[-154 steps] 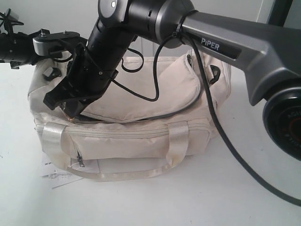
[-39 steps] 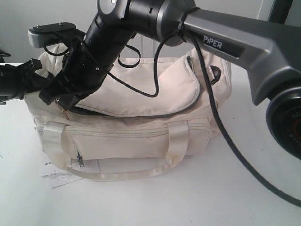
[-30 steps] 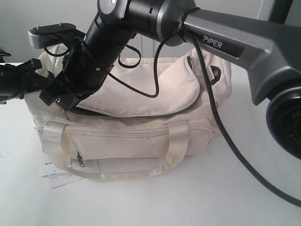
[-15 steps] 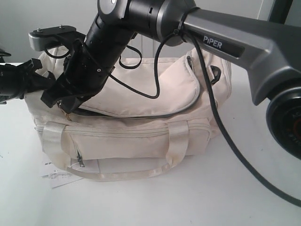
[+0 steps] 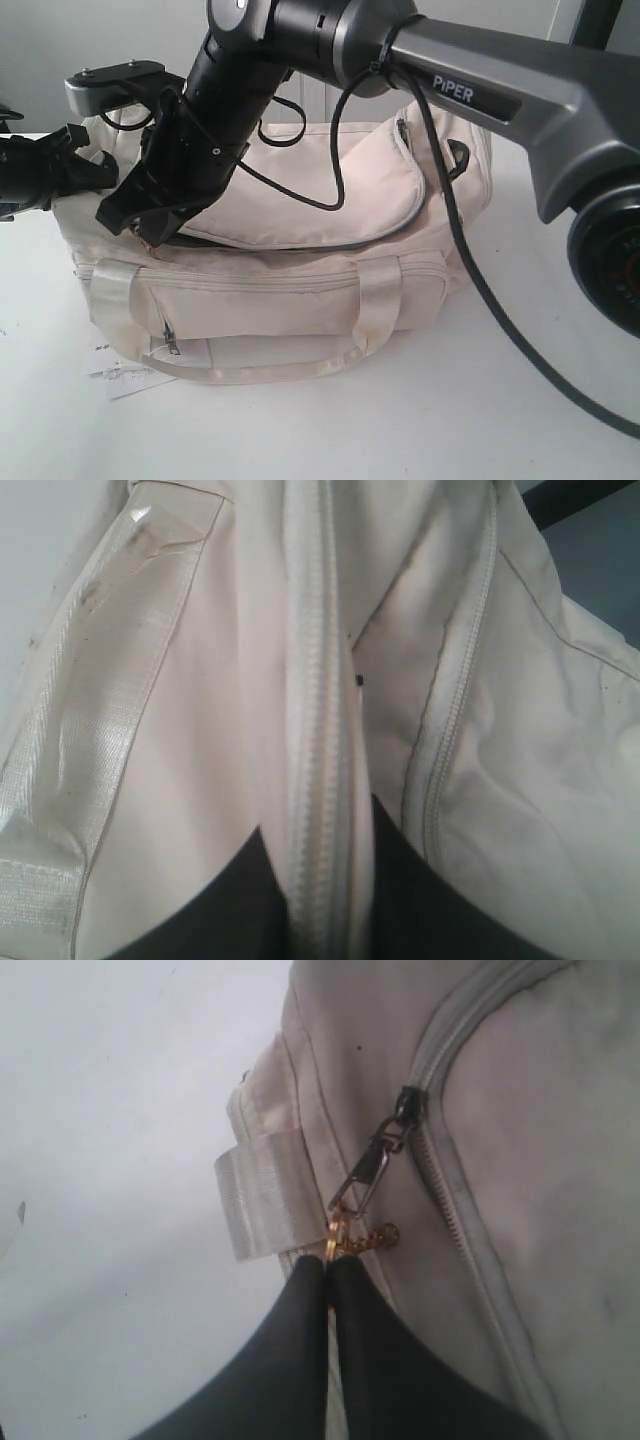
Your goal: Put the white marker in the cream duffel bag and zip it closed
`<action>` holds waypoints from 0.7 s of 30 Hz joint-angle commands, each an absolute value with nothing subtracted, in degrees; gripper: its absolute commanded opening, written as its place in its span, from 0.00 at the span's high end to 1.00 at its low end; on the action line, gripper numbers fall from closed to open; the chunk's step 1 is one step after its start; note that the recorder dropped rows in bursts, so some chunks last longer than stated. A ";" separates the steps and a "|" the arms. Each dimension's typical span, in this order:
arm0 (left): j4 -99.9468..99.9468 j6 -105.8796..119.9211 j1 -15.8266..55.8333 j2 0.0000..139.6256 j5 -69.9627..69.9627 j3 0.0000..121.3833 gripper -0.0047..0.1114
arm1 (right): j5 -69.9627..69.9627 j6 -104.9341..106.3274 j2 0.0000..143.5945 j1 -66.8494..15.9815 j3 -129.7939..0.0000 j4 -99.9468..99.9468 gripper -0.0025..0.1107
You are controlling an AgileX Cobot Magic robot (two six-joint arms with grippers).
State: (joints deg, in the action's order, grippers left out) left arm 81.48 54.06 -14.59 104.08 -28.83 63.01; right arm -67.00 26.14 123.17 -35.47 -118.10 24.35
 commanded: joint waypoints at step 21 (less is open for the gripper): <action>83.43 54.43 -14.63 104.09 -28.47 62.72 0.96 | -69.96 26.93 121.84 -35.32 -118.15 24.21 0.98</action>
State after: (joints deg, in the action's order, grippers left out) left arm 81.62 54.06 -14.59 104.08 -28.95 63.01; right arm -68.08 26.14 122.94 -35.47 -118.10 23.89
